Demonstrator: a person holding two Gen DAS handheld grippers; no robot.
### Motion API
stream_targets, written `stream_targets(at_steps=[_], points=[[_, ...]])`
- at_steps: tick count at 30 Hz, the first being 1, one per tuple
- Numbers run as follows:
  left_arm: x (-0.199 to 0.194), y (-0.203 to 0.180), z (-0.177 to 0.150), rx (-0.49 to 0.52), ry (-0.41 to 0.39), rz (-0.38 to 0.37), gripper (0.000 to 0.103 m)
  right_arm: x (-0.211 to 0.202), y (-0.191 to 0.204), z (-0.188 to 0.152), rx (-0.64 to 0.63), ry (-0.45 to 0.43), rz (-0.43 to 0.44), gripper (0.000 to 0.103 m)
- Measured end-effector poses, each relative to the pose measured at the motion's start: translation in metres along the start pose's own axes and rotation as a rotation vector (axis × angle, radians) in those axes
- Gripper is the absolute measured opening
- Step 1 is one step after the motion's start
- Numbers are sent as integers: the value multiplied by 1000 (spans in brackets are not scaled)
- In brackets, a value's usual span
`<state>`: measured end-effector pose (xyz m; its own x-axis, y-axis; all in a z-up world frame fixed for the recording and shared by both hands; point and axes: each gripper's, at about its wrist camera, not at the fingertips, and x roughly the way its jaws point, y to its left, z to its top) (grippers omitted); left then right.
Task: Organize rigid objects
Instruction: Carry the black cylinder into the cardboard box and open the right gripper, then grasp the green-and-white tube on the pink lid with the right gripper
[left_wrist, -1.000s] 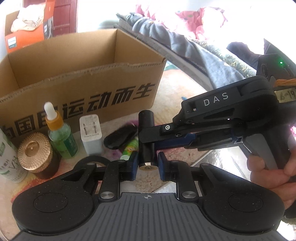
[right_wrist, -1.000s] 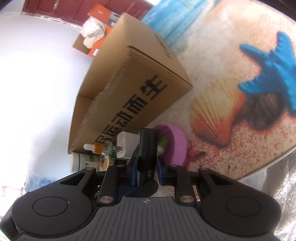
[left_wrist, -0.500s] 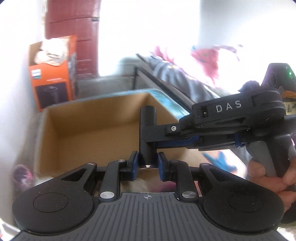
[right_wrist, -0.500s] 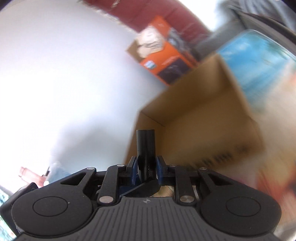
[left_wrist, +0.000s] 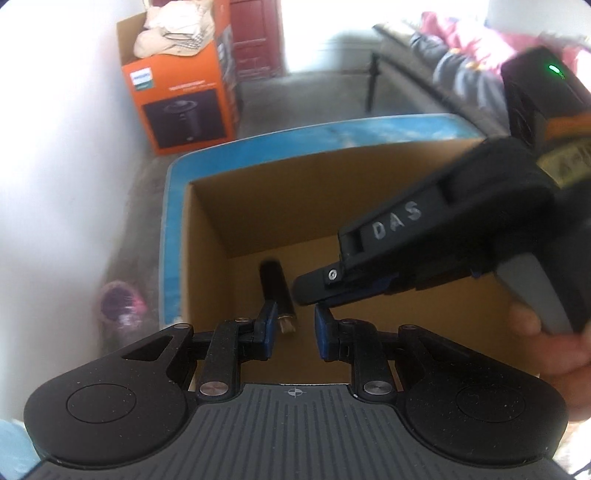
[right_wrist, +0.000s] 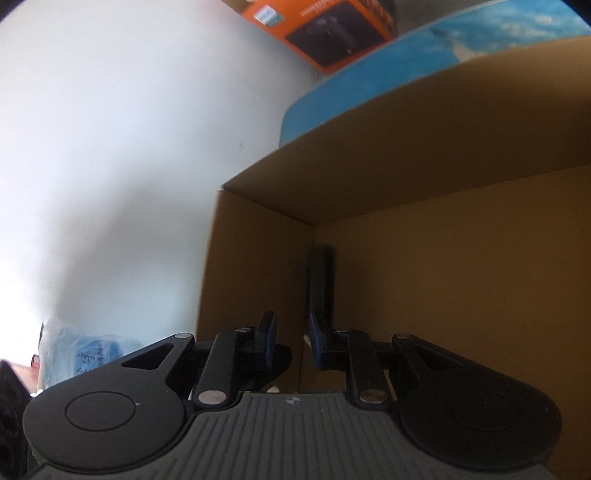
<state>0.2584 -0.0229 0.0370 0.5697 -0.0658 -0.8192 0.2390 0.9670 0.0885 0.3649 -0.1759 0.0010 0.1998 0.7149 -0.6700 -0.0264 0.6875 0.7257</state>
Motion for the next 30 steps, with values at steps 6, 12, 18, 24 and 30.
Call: stream_targets(at_steps=[6, 12, 18, 24, 30], points=[[-11, 13, -3, -32, -26, -15, 22, 12, -4, 11, 13, 13, 16, 21], [-48, 10, -19, -44, -96, -55, 26, -50, 3, -16, -56, -72, 83, 21], [-105, -5, -61, -38, -205, -218, 57, -153, -9, -87, -139, -251, 115, 22], [-112, -43, -107, 17, -209, -376, 68, -181, -59, -165, -129, -307, 5, 23], [-87, -95, -143, 117, -189, -393, 68, -142, -122, -213, 125, -217, 82, 24]])
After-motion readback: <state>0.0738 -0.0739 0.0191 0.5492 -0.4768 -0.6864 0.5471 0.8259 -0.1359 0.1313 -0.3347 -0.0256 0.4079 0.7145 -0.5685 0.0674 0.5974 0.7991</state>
